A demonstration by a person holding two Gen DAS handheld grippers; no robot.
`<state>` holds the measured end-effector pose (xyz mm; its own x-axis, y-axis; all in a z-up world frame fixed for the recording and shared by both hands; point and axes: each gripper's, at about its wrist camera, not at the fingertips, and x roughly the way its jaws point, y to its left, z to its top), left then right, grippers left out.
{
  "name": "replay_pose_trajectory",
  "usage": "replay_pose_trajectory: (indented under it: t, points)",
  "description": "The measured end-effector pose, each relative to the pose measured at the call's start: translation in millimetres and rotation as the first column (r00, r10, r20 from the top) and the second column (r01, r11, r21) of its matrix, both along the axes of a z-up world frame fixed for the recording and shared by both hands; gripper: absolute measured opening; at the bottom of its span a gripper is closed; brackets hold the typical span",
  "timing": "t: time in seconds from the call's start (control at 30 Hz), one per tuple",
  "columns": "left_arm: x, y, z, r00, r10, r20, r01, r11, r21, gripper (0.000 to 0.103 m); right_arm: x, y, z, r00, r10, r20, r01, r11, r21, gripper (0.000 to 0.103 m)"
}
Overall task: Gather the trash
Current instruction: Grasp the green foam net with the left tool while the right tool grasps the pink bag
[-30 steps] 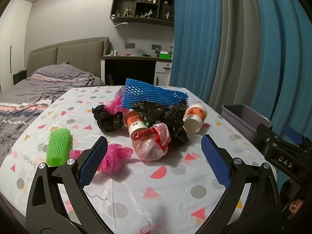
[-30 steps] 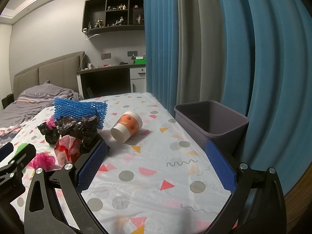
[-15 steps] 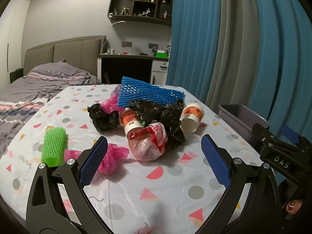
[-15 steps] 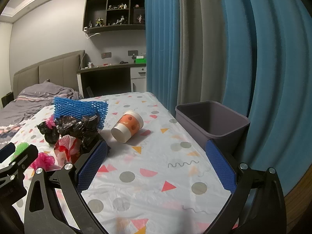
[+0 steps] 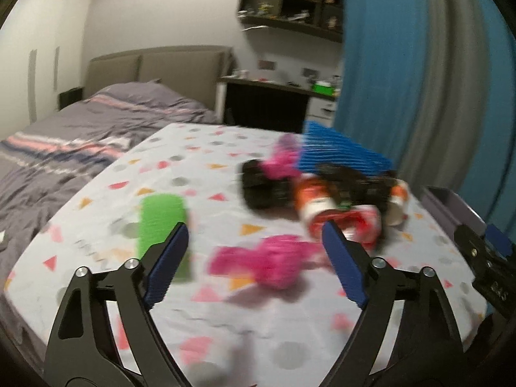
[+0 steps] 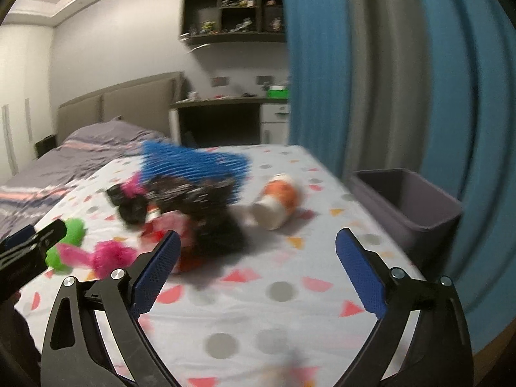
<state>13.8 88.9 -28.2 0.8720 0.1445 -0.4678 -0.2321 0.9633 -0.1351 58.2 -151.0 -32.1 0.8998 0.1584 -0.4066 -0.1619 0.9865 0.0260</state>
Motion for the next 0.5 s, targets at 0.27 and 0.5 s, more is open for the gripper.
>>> replay_pose_trajectory:
  t: [0.27,0.5]
  points:
    - [-14.9,70.2,-7.2,0.987,0.157,-0.018,-0.157,0.988,-0.012,0.082,5.9,89.0,-20.3,0.956,0.280,-0.087,-0.281,0.960,0.007,0.089]
    - [-21.5,100.7,-15.2,0.975,0.217,-0.041,-0.218,0.975,-0.026,0.085,22.0,146.5,-36.1,0.909,0.376,-0.180,-0.388,0.921,-0.037,0.079]
